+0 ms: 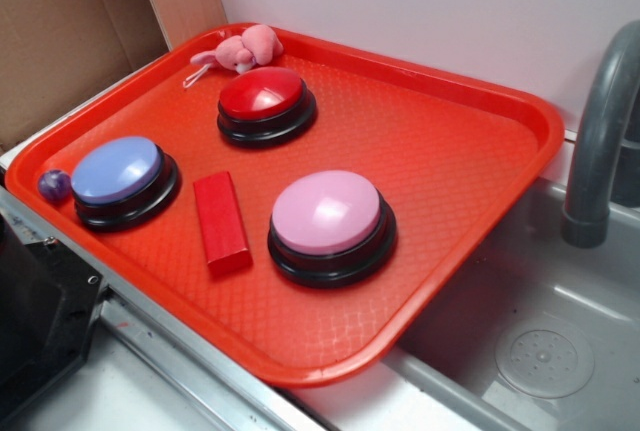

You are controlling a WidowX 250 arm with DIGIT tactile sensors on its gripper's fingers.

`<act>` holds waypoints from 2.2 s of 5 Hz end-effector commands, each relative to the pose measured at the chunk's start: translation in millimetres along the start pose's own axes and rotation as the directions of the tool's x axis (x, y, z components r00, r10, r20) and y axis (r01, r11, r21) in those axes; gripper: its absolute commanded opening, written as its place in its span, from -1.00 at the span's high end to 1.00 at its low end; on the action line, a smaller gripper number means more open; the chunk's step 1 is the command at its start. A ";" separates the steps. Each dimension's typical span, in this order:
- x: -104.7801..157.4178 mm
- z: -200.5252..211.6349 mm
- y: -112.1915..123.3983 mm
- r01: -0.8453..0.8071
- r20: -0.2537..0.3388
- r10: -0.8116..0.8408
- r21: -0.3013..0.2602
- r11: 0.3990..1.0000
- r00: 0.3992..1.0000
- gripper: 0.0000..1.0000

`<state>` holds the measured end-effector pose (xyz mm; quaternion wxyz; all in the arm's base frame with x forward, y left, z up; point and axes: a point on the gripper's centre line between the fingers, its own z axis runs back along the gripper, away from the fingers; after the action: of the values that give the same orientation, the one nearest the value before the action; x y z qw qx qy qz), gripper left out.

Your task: Push the pink button.

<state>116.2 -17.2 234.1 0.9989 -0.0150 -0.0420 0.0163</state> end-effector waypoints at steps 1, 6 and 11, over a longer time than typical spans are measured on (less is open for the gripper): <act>0.0 0.0 0.0 0.000 0.000 0.000 0.000 1.000 1.000 -1.00; 73.9 -168.1 -111.2 0.642 0.058 -0.651 0.119 0.757 0.757 -1.00; 85.9 -111.3 -116.6 0.687 0.003 -0.687 0.045 0.726 0.726 -1.00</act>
<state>218.0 -125.1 114.0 0.9334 0.0282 -0.0177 -0.3574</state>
